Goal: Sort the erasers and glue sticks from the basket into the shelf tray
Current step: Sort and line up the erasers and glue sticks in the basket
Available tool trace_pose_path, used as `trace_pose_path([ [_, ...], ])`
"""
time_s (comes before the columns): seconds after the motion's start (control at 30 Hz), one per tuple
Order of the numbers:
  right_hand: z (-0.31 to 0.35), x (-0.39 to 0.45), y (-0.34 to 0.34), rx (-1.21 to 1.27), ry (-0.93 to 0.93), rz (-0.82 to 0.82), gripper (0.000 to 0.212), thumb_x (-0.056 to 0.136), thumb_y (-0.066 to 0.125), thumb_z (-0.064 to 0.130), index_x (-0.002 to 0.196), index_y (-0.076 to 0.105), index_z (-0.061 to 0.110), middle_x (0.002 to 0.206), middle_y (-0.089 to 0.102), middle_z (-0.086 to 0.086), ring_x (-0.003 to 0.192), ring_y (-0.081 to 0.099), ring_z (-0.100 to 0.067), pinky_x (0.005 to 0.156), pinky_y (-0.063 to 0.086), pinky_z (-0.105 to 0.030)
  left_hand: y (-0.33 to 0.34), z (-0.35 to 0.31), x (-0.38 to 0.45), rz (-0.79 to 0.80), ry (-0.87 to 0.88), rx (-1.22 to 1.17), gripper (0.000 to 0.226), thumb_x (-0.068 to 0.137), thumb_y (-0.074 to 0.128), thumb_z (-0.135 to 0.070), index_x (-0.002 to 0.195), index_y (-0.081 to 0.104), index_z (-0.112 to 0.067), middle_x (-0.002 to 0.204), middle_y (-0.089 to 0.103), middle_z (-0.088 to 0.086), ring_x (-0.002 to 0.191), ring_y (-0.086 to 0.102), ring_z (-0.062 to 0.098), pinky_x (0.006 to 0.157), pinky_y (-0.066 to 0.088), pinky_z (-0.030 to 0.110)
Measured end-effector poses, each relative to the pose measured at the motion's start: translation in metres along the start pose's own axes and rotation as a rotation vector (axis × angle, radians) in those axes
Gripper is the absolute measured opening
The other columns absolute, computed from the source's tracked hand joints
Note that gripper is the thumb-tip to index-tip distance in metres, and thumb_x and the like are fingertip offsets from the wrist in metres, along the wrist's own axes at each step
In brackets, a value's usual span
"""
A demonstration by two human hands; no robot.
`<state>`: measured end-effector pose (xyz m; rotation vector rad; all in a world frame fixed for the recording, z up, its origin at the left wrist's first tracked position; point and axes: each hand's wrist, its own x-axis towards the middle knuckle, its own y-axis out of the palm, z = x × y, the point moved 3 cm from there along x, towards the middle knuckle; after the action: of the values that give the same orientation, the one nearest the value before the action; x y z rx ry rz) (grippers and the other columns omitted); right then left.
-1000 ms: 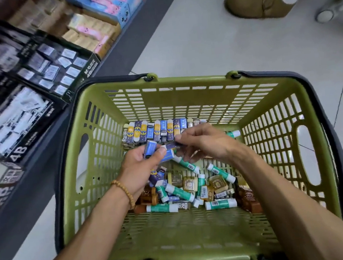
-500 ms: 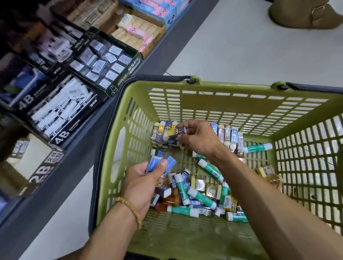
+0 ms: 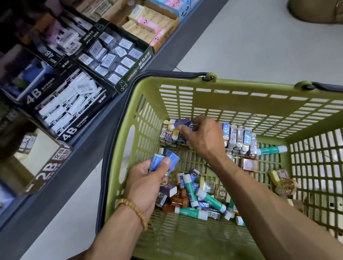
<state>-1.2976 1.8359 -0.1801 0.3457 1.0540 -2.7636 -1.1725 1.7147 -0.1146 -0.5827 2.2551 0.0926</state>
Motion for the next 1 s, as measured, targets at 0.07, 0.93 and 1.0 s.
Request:
trace_pose_path([
  [0.07, 0.003, 0.004, 0.007, -0.015, 0.016, -0.014, 0.039, 0.085, 0.074, 0.047, 0.094, 0.072, 0.009, 0.065, 0.07, -0.004, 0.061, 0.068, -0.021, 0.061, 0.057, -0.035, -0.001, 0.0, 0.001, -0.002, -0.003, 0.0, 0.012, 0.089, 0.066, -0.018, 0.09, 0.07, -0.007, 0.054, 0.063, -0.01, 0.047, 0.052, 0.004, 0.044, 0.044, 0.017],
  [0.93, 0.023, 0.009, 0.022, -0.312, -0.35, 0.263, 0.035, 0.097, 0.055, 0.038, 0.127, 0.065, 0.023, 0.091, 0.073, -0.007, 0.082, 0.066, -0.025, 0.069, 0.049, -0.03, -0.004, 0.005, 0.011, -0.028, -0.011, 0.017, 0.008, 0.09, 0.067, -0.018, 0.09, 0.072, -0.012, 0.067, 0.067, -0.004, 0.065, 0.056, 0.014, 0.076, 0.055, 0.041],
  [1.0, 0.021, 0.0, 0.007, -0.054, -0.241, 0.309, 0.024, 0.098, 0.056, 0.036, 0.097, 0.073, 0.019, 0.071, 0.068, -0.001, 0.062, 0.057, -0.014, 0.062, 0.04, -0.026, 0.001, 0.004, 0.012, -0.029, 0.005, 0.024, 0.008, 0.091, 0.066, -0.017, 0.089, 0.071, -0.012, 0.062, 0.067, -0.009, 0.064, 0.059, 0.012, 0.075, 0.056, 0.04],
])
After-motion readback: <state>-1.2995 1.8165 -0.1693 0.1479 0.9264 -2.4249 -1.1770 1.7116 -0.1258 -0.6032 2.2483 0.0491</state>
